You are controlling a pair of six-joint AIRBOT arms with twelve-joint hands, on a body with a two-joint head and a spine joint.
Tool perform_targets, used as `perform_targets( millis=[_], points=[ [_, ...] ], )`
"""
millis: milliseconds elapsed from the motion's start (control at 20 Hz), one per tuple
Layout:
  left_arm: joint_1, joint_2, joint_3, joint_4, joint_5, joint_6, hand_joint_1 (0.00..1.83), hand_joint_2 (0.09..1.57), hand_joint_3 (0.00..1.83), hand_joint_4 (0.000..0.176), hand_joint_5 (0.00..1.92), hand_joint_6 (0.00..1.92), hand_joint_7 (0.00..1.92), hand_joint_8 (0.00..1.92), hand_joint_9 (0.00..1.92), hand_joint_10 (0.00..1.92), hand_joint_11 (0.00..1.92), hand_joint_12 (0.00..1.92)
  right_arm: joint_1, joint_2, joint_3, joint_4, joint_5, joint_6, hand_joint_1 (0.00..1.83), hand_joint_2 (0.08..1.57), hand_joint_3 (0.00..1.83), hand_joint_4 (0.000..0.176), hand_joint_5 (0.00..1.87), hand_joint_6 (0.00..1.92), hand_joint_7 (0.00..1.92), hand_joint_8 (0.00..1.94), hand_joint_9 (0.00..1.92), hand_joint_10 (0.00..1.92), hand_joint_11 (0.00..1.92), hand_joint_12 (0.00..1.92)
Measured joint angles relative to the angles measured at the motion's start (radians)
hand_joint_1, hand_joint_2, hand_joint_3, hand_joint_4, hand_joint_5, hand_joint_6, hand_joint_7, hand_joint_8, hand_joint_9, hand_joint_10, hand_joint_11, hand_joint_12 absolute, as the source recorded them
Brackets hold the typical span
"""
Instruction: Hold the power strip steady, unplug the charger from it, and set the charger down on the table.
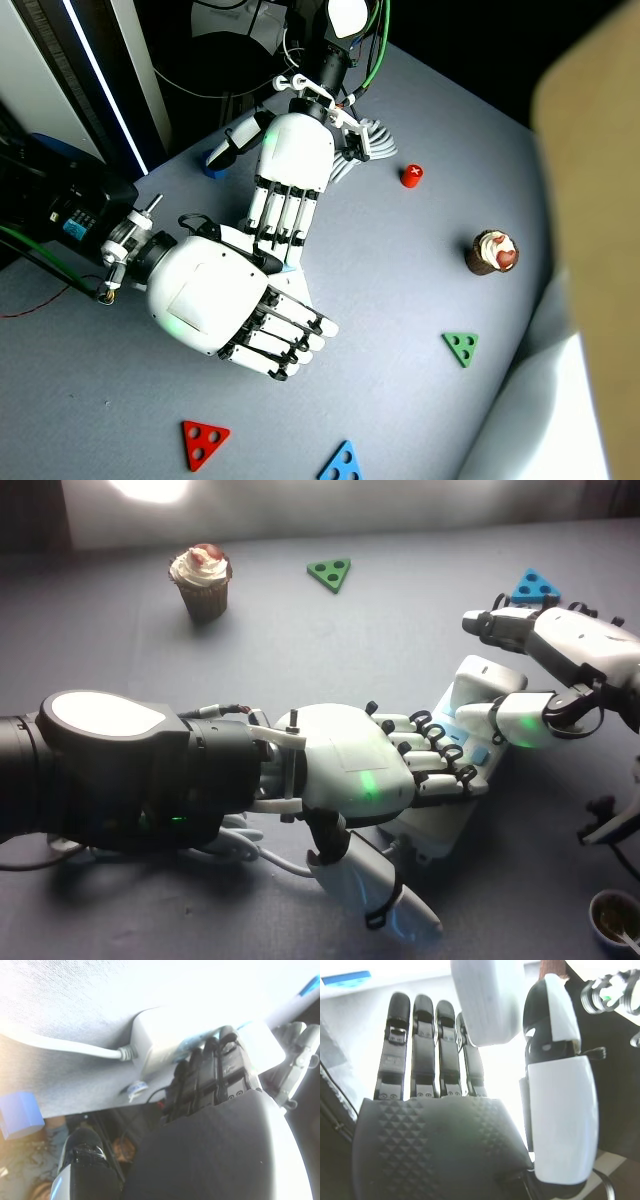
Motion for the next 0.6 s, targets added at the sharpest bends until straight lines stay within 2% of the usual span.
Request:
perform_targets(
  millis=[600],
  points=[
    [0.0, -0.001, 0.003, 0.003, -0.003, 0.0, 0.0, 0.95, 0.0, 0.0, 0.04, 0.01, 0.06, 0.0, 0.06, 0.0, 0.03, 0.1, 0.003, -0.024, 0.038, 0.0, -0.004, 0.02, 1.0, 1.08, 0.0, 0.0, 0.38, 0.01, 0.41, 0.0, 0.43, 0.0, 0.18, 0.66]
  ],
)
